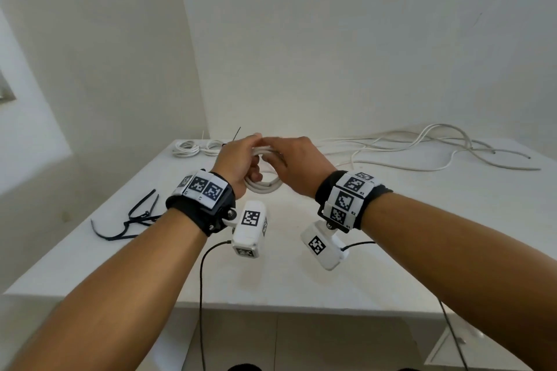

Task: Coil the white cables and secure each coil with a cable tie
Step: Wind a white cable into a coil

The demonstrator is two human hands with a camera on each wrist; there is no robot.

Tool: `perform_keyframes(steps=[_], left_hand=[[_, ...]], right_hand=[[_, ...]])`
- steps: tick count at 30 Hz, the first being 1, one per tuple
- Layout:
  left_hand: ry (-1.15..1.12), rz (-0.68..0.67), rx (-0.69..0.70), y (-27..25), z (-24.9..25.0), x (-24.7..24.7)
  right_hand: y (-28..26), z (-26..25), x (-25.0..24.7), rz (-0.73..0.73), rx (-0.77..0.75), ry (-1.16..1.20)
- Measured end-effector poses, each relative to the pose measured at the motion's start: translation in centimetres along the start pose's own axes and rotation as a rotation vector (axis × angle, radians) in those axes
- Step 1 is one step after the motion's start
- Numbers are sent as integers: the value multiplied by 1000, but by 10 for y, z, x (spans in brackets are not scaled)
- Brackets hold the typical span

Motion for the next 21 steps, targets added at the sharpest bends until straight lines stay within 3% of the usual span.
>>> perform_keyframes(steps=[2,8,13,17,21], left_hand=[[25,52,61,1,9,-20],[32,183,101,-1,12,-87],[43,341,111,-3,17,-154],[36,495,105,-6,24,-226],[16,572,102,-10,24,-277]], right_hand=[[9,-8,9,5,21,0],[39,-51,59,-184,35,-144],[51,-79,93,-268,57,83],[47,-78,140,-471,186,232],[40,-104,173,-662,42,109]])
Point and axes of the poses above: each hand's wrist, its own y-axis towards the middle knuckle, its own x-axis out of the palm, z = x × y, the point moved 8 cm from there along y, towards the middle knuckle, and after that the axes turned 7 degrees about -y, right-handed, at the moved point
